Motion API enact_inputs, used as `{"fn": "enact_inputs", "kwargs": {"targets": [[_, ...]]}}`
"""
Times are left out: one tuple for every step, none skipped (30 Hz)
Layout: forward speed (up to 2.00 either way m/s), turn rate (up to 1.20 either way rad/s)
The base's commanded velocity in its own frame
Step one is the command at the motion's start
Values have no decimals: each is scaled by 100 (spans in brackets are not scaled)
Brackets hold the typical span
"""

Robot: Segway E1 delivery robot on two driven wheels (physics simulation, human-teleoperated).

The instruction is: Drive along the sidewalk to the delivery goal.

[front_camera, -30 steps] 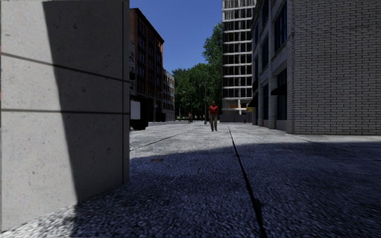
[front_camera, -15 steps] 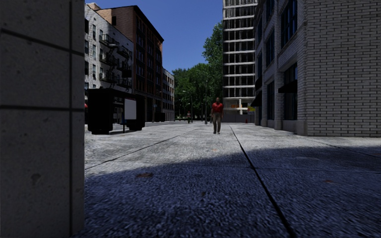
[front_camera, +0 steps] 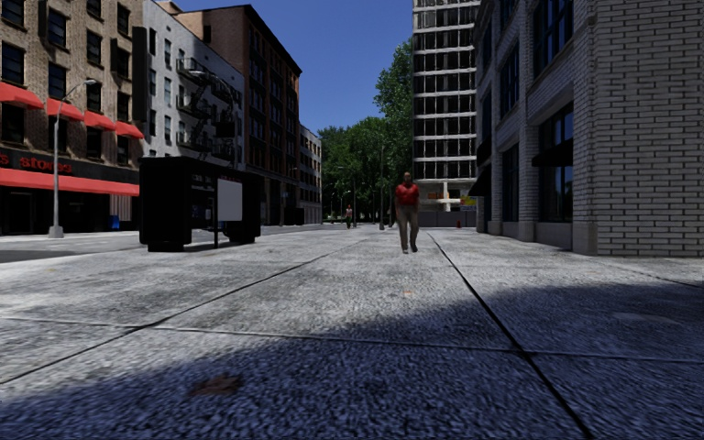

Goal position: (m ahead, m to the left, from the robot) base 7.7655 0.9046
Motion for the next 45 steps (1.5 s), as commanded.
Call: {"fn": "enact_inputs", "kwargs": {"targets": [[200, 0], [200, 0], [200, 0], [200, 0], [200, 0], [194, 7], [186, 16], [177, 24], [167, 30], [160, 36], [153, 41], [153, 41], [144, 46], [140, 48], [136, 50], [133, 54], [132, 56], [132, 56], [132, 56], [132, 56], [132, 55], [132, 51], [132, 50], [132, 50], [132, 49], [132, 38], [132, 0], [132, 0], [132, 0], [133, 0], [133, 0], [133, 0], [133, 0], [133, 0], [133, 0], [134, 0], [143, 0], [149, 0], [149, 0], [150, 0], [152, 0], [166, 0], [200, 0], [200, 0], [200, 0]]}}
